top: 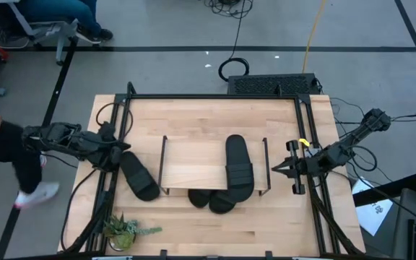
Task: Pick and place slides into the shelf
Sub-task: Put the left black slipper aligned with the right black slipper on the shelf
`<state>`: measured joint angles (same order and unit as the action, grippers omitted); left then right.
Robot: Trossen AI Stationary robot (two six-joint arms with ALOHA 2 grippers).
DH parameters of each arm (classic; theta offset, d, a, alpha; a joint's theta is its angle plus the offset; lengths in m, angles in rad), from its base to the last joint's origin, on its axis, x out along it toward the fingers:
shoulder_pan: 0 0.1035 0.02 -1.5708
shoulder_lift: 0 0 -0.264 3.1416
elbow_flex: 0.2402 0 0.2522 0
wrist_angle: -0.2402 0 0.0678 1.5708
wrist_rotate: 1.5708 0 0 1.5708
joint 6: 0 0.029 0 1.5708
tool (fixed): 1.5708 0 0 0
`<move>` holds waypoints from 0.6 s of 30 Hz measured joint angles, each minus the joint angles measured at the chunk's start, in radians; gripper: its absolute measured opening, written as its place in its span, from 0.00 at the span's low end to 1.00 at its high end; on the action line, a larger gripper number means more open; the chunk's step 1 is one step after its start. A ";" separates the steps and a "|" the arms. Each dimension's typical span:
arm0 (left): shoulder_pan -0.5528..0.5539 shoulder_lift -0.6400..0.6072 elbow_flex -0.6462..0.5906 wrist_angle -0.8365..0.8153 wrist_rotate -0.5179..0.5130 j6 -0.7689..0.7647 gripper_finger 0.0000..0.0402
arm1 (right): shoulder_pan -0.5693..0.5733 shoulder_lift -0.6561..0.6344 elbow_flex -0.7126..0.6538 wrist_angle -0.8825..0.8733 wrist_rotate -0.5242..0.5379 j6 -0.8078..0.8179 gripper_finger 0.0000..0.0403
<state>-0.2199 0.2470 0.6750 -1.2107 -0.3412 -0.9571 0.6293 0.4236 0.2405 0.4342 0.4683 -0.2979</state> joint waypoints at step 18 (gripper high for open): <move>0.000 0.015 -0.109 0.128 0.182 0.011 0.03 | -0.001 -0.229 -0.084 -0.150 0.006 0.105 0.00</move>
<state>-0.2203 0.2620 0.5655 -1.0827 -0.1590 -0.9460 0.6281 0.1946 0.1566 0.2839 0.4747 -0.1927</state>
